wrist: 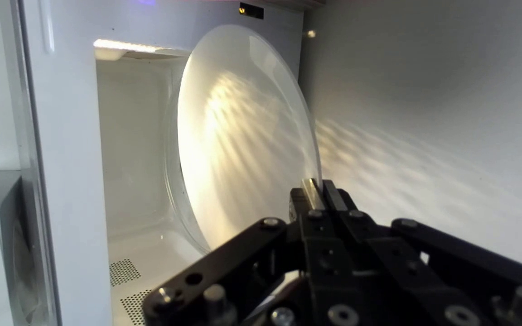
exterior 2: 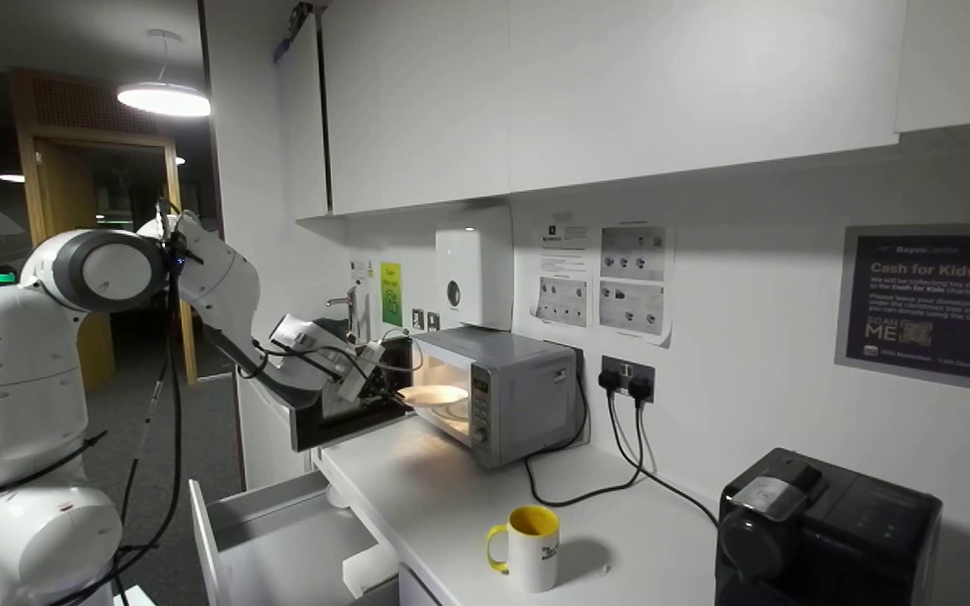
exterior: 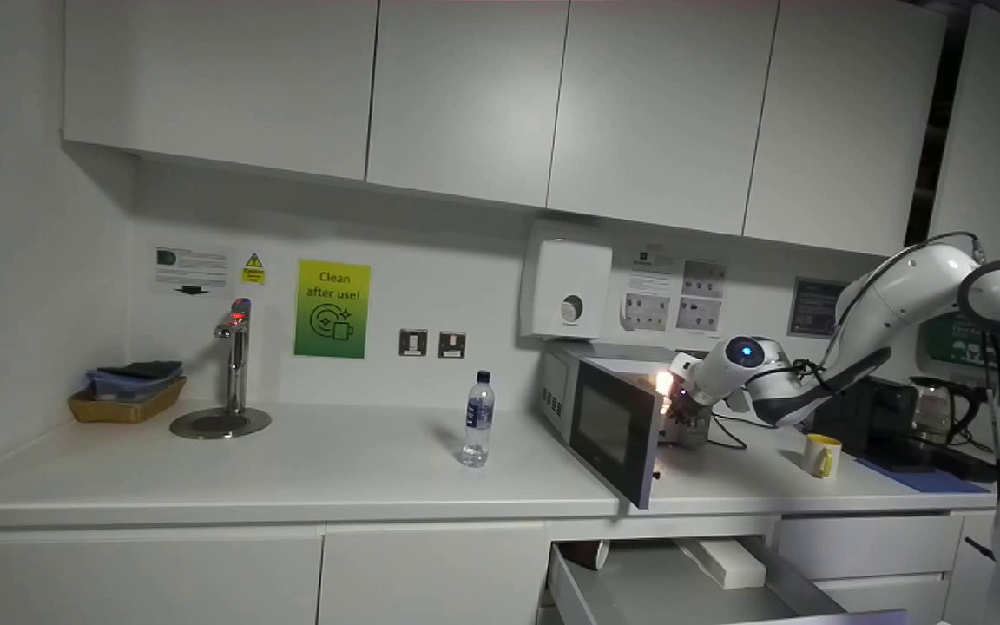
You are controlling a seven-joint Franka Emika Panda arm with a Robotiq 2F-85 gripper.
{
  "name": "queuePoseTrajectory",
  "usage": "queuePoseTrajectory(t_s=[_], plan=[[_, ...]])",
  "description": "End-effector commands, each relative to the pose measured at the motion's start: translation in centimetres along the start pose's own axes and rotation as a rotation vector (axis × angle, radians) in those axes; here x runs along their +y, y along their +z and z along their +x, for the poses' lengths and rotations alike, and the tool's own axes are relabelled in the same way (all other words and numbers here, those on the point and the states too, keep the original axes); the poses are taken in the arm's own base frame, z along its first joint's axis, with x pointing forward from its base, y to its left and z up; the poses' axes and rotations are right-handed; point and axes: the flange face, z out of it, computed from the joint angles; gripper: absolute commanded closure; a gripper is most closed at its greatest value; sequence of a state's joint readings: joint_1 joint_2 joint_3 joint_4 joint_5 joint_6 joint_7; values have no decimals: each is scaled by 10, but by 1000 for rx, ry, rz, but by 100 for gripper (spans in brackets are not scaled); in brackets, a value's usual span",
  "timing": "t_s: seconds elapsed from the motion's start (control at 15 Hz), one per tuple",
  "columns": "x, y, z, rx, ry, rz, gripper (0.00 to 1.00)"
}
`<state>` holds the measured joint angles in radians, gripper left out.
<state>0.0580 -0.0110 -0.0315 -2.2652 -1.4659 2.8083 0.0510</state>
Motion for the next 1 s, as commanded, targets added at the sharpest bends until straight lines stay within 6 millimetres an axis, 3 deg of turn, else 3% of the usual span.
queuePoseTrajectory(t_s=[0.0,0.93], plan=[[0,0,0,0,0,0,96],[0,1,1,-1,-5,-2,99]])
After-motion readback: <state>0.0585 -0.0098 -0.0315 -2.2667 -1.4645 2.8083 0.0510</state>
